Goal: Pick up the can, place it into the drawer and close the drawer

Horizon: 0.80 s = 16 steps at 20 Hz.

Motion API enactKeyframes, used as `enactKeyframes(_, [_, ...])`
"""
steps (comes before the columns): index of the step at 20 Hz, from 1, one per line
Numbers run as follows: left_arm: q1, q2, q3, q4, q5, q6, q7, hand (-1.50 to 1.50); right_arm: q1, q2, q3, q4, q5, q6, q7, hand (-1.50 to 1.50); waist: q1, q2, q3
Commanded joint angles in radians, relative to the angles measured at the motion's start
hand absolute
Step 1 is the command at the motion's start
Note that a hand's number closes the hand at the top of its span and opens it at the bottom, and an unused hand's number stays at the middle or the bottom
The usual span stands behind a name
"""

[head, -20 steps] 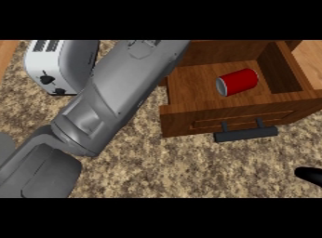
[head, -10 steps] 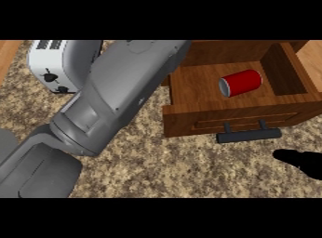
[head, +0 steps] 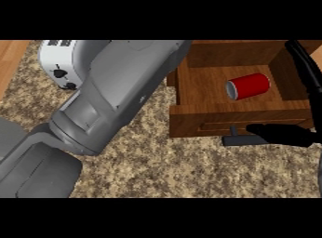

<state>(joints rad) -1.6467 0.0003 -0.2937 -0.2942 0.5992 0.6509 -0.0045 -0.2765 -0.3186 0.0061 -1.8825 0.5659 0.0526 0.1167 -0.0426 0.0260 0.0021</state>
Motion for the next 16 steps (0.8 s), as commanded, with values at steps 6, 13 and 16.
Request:
enactKeyframes(6, [0.016,0.009,0.010,0.021,-0.026,-0.041,-0.019,-1.50,-0.115,0.013,0.109,0.342,0.255,-0.117,-0.093,-1.50,0.035,-0.011,-0.001])
enactKeyframes(13, [0.010,0.070,0.035,-0.011,-0.026,-0.078,0.033,-1.50,-0.302,0.126,0.150,0.676,0.406,-0.278,-0.100,-1.50,0.067,-0.014,-0.001])
enactKeyframes(16, [0.049,0.085,0.039,-0.028,-0.038,-0.070,0.008,-1.50,-0.377,0.095,0.095,0.824,0.409,-0.327,-0.167,-1.50,0.068,-0.014,-0.001])
